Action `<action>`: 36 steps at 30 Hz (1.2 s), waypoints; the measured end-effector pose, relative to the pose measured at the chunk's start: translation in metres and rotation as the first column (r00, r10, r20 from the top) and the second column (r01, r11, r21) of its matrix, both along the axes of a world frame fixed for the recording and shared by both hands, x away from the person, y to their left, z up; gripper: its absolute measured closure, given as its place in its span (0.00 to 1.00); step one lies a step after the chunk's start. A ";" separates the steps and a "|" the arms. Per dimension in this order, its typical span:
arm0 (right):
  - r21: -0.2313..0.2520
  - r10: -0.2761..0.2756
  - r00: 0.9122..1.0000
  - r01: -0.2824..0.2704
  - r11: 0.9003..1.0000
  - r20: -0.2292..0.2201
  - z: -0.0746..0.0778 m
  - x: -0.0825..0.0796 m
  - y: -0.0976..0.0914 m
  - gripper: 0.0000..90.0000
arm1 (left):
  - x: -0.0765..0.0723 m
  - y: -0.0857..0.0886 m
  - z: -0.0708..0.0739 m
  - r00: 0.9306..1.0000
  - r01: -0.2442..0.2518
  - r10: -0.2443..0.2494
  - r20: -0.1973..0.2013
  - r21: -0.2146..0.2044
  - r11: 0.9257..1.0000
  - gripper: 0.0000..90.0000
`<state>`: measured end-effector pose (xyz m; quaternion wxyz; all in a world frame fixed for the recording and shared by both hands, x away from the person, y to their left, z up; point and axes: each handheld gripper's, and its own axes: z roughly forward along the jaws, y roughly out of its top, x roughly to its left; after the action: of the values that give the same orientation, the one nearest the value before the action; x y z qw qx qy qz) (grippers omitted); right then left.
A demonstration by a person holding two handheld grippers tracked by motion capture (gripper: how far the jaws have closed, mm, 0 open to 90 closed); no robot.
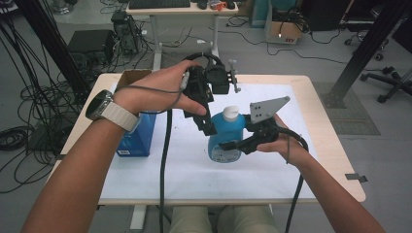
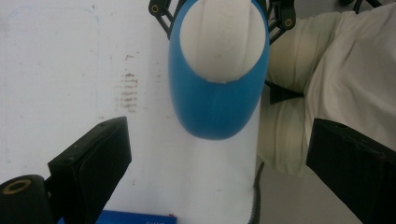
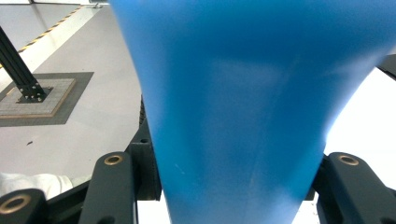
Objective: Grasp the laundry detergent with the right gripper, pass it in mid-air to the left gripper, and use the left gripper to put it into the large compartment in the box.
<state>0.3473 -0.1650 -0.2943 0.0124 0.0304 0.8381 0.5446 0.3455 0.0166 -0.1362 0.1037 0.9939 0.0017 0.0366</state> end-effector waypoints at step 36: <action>-0.010 -0.006 1.000 0.006 1.000 0.004 -0.003 0.003 0.000 0.49 | 0.002 -0.002 -0.002 1.000 -0.003 0.003 -0.001 -0.002 1.000 0.08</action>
<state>0.3500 -0.1649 -0.2976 0.0157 0.0317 0.8405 0.5406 0.3475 0.0144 -0.1381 0.1048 0.9938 0.0035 0.0364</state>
